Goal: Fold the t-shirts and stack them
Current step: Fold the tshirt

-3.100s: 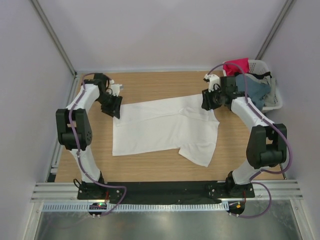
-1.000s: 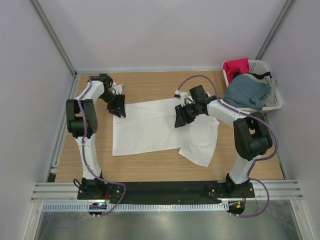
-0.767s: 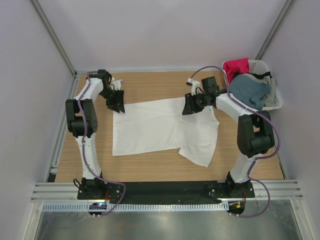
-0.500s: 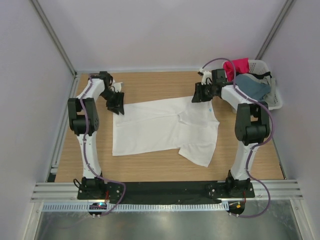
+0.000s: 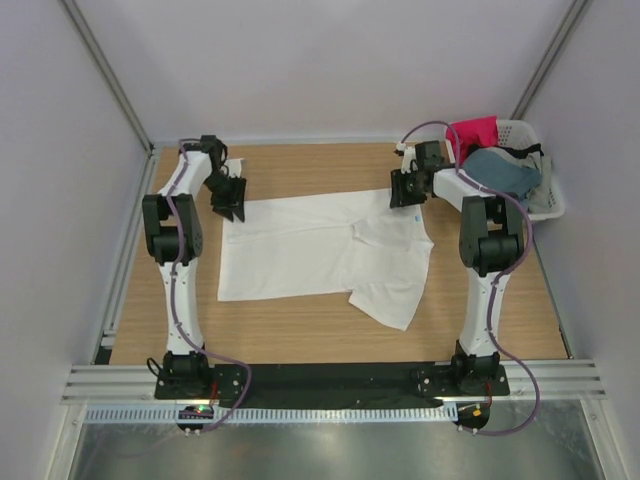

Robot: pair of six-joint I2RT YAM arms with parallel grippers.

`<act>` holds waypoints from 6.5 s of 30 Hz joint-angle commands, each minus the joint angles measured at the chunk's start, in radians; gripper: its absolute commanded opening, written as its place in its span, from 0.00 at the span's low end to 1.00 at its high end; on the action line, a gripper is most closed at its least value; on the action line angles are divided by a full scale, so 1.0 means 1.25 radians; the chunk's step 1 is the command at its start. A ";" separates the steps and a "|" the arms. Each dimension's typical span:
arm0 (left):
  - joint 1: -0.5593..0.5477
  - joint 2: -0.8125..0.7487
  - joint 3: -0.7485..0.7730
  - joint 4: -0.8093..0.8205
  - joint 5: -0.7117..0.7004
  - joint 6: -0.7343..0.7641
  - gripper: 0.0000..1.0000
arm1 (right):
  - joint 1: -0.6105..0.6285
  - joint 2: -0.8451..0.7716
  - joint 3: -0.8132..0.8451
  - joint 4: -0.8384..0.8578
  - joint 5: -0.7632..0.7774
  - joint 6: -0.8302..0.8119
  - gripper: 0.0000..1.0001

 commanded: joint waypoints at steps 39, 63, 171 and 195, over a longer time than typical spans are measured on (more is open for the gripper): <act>-0.094 -0.409 0.027 0.072 0.033 0.011 0.91 | 0.015 -0.326 -0.039 0.018 -0.051 -0.259 0.48; 0.005 -0.779 -0.587 0.159 0.114 0.005 0.96 | 0.301 -0.853 -0.690 -0.246 -0.055 -0.528 0.64; 0.069 -0.211 -0.119 -0.039 0.100 0.088 0.00 | 0.079 -0.419 -0.257 0.213 0.042 -0.421 0.01; 0.052 -0.118 0.121 0.013 0.017 0.017 0.45 | 0.068 -0.132 0.093 0.218 0.112 -0.213 0.70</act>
